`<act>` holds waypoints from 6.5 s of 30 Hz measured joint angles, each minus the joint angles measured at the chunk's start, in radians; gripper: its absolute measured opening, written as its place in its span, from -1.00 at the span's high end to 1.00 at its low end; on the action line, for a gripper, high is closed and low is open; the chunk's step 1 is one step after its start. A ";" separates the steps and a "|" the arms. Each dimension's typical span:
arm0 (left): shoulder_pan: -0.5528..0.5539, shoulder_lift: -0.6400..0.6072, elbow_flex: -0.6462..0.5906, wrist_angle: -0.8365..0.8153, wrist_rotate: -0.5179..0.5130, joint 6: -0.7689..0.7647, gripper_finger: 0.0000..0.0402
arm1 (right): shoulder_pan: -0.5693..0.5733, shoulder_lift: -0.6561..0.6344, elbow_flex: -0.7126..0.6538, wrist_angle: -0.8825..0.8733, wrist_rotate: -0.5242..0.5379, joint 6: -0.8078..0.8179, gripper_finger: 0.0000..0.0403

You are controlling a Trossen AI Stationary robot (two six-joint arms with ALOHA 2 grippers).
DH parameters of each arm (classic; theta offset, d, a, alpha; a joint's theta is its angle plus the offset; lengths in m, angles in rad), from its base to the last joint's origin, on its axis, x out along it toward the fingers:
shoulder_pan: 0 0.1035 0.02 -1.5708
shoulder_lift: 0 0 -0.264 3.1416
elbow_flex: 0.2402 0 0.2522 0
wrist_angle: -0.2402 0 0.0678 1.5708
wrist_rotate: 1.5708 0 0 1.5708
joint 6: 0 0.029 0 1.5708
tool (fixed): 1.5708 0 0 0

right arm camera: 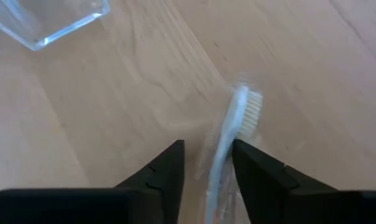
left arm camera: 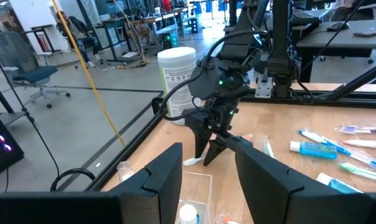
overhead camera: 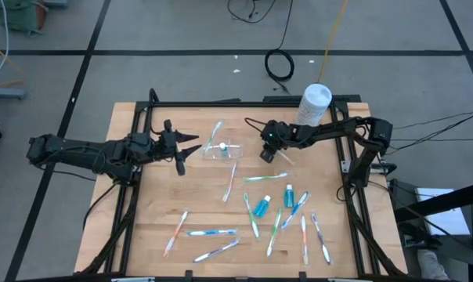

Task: Pick & Place toothbrushing station
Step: Put the orange toothbrush into the transparent organizer

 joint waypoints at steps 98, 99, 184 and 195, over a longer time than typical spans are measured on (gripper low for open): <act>0.000 0.000 0.000 0.000 0.000 0.004 0.24 | 0.157 0.236 0.039 1.469 -0.108 -0.286 0.94; 0.000 0.000 0.000 0.000 0.000 0.004 0.24 | 0.155 0.236 0.039 1.468 -0.108 -0.276 0.94; -0.056 0.000 0.000 0.036 0.553 -0.443 0.24 | 0.463 -0.444 0.034 -0.041 0.337 -0.024 0.30; -0.227 0.141 0.314 -0.344 0.396 -0.475 0.24 | 0.462 -0.444 0.034 -0.043 0.337 -0.030 0.30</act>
